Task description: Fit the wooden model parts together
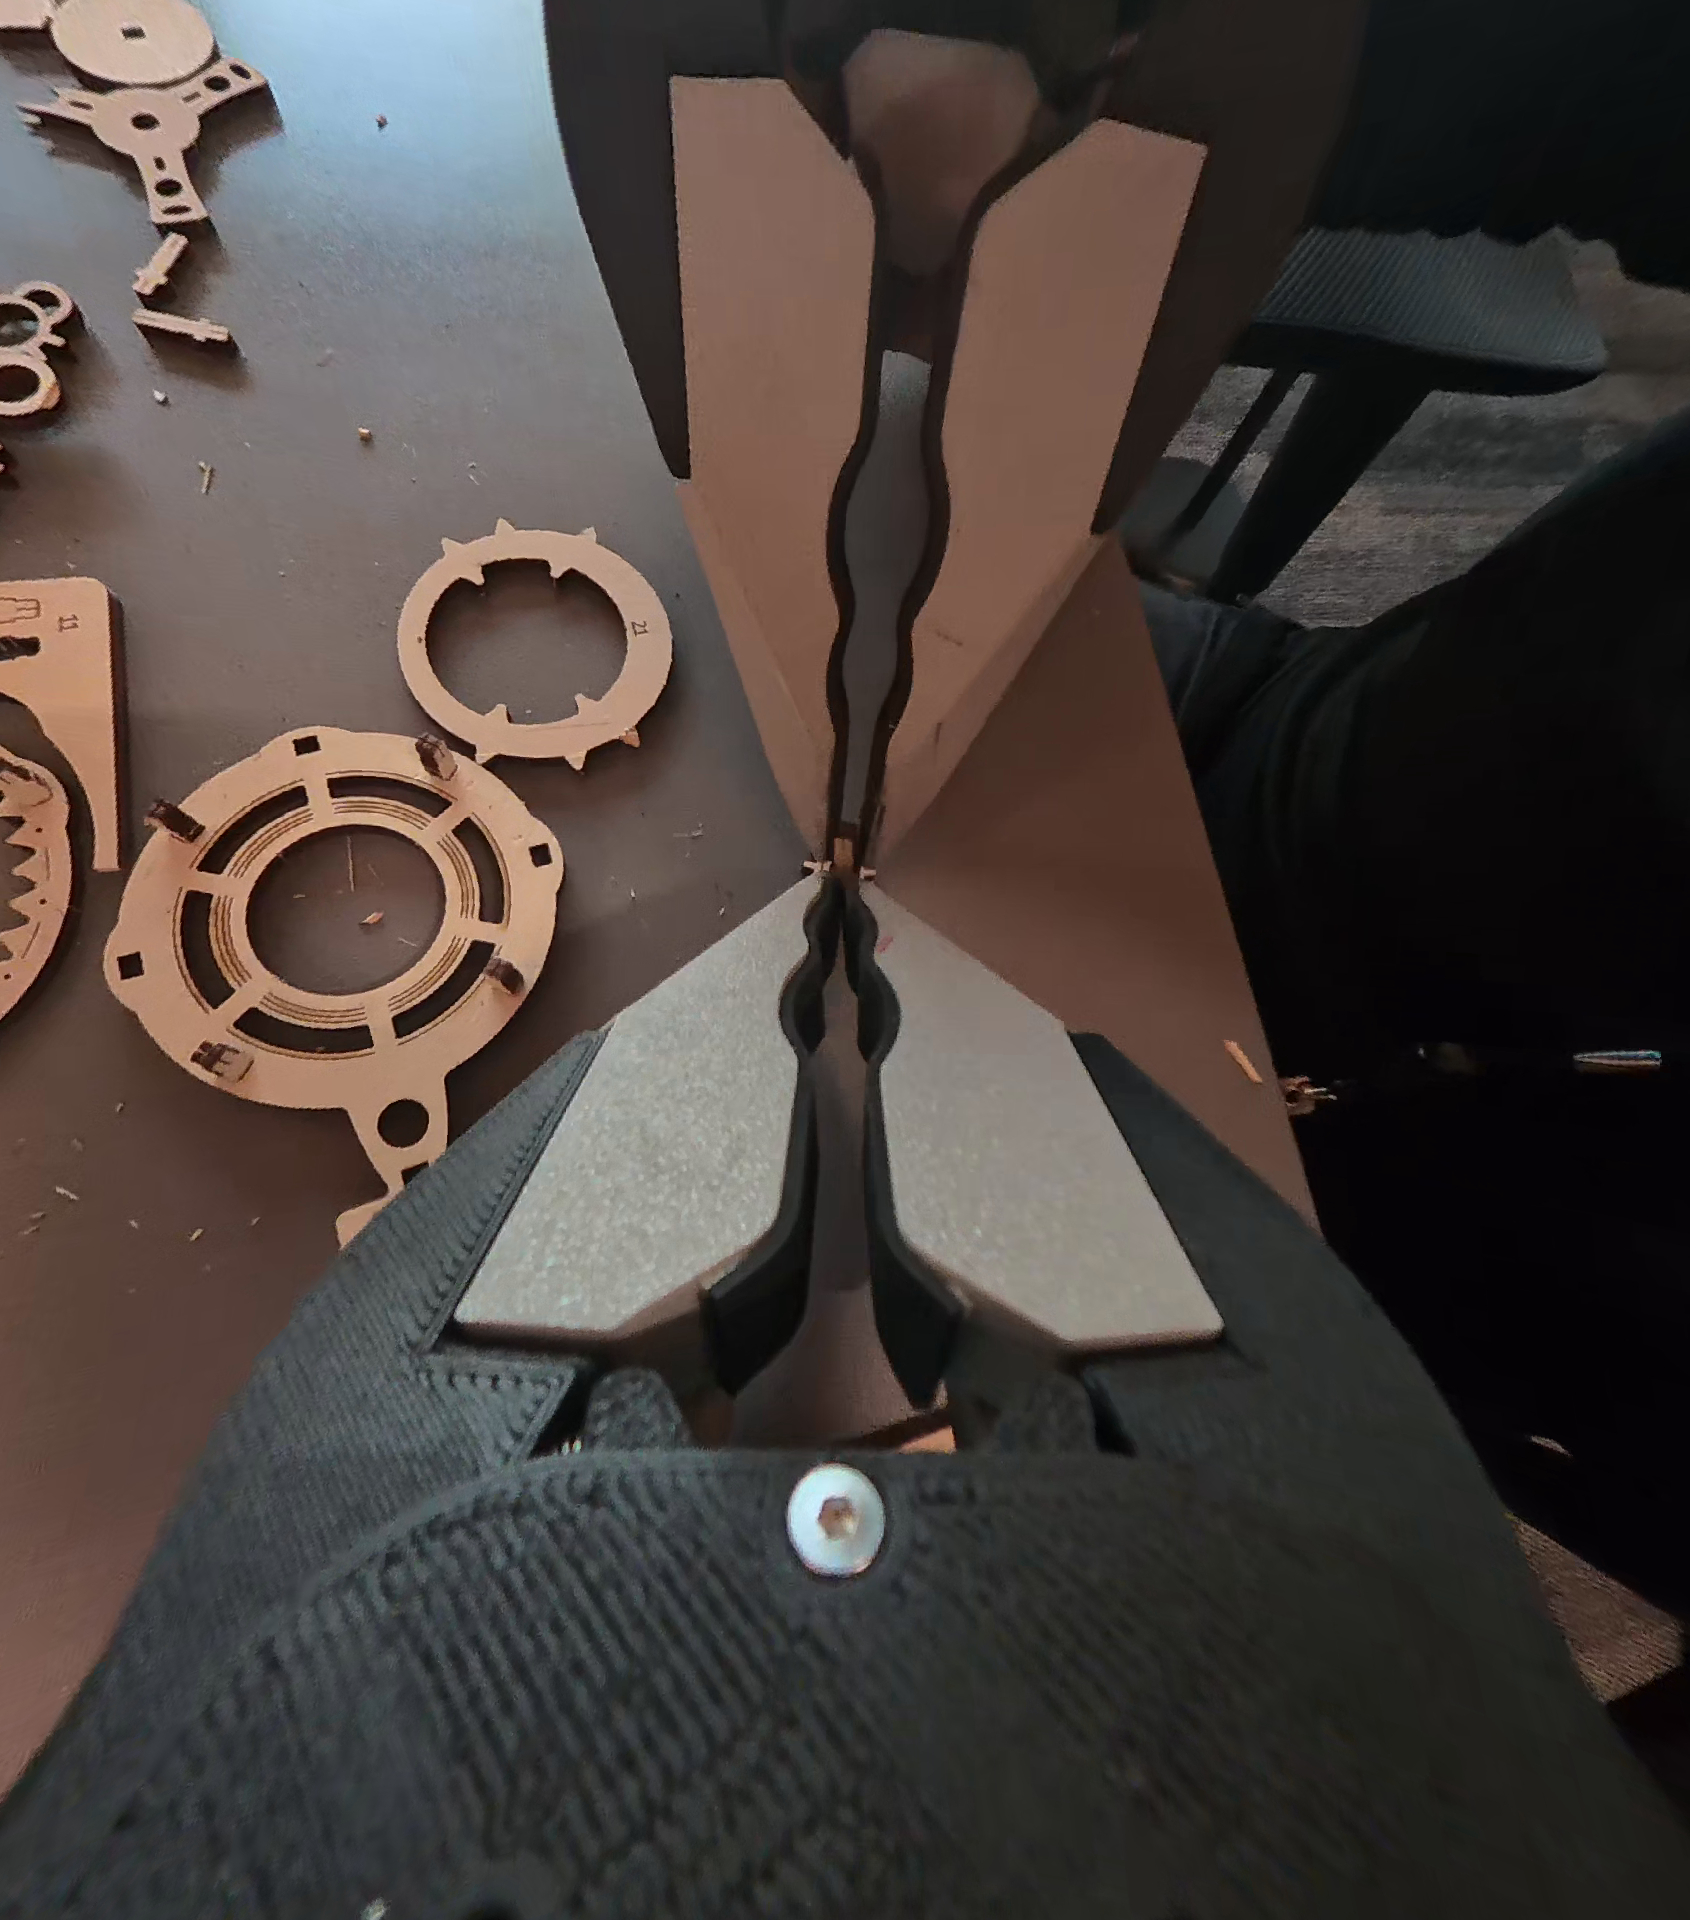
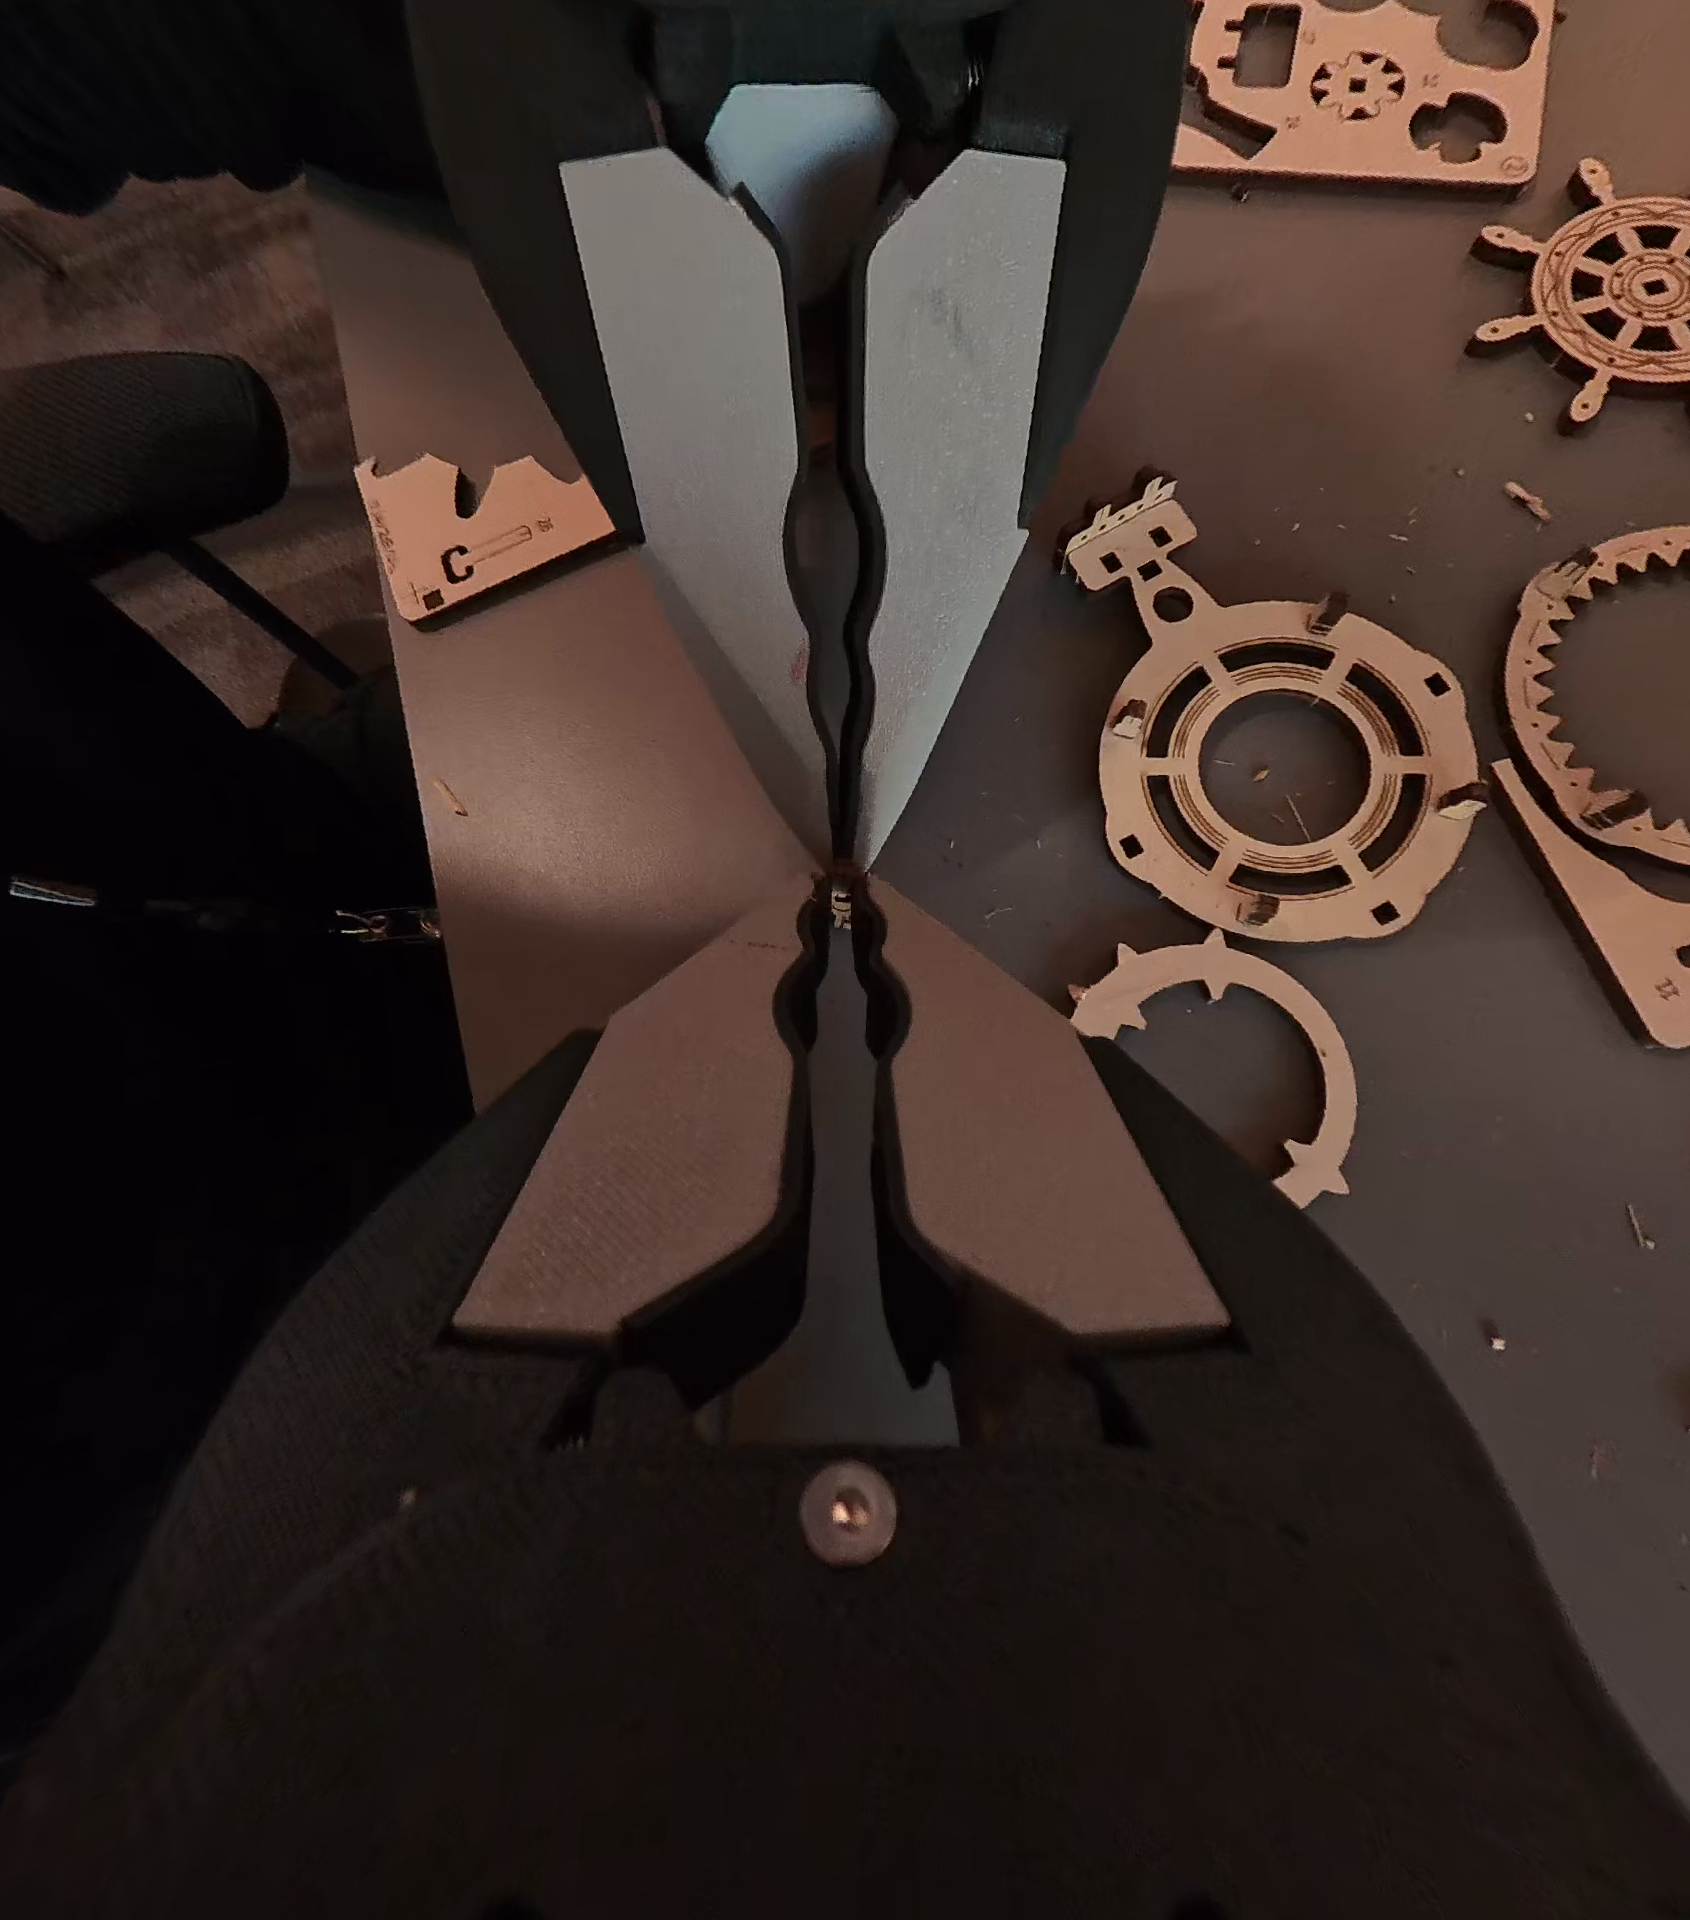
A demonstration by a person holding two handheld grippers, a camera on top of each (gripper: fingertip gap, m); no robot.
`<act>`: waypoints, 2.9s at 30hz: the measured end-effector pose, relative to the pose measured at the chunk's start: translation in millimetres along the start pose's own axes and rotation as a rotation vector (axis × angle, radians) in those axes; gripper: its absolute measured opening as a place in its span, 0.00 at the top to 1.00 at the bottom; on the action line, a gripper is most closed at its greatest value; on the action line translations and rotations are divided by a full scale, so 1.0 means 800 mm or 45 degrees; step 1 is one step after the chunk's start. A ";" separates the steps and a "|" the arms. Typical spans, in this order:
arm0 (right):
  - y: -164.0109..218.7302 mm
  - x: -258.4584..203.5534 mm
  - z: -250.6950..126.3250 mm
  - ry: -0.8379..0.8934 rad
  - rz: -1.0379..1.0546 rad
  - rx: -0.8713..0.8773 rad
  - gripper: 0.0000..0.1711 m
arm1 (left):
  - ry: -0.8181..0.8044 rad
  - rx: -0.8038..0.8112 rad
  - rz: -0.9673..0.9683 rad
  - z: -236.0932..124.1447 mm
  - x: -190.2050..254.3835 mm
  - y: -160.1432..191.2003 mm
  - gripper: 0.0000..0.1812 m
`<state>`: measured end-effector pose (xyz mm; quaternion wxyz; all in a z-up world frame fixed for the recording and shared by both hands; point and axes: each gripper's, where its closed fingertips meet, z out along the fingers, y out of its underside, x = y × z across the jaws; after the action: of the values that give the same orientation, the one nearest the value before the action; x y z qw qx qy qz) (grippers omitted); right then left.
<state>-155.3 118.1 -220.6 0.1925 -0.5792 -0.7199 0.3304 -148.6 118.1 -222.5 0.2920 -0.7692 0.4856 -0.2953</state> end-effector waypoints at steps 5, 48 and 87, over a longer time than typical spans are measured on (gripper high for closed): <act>0.000 0.003 0.000 0.036 -0.036 -0.037 1.00 | -0.008 0.010 -0.018 -0.001 -0.003 -0.001 1.00; 0.004 0.004 -0.002 0.028 0.022 -0.179 1.00 | -0.011 -0.001 -0.049 0.001 -0.002 0.000 1.00; 0.007 0.005 -0.003 0.092 0.056 -0.485 1.00 | -0.011 0.034 -0.005 -0.002 -0.004 -0.008 1.00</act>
<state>-150.8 122.9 -223.6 0.0981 -0.6321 -0.7493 0.1713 -147.3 123.1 -217.4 0.3039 -0.7675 0.4787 -0.2990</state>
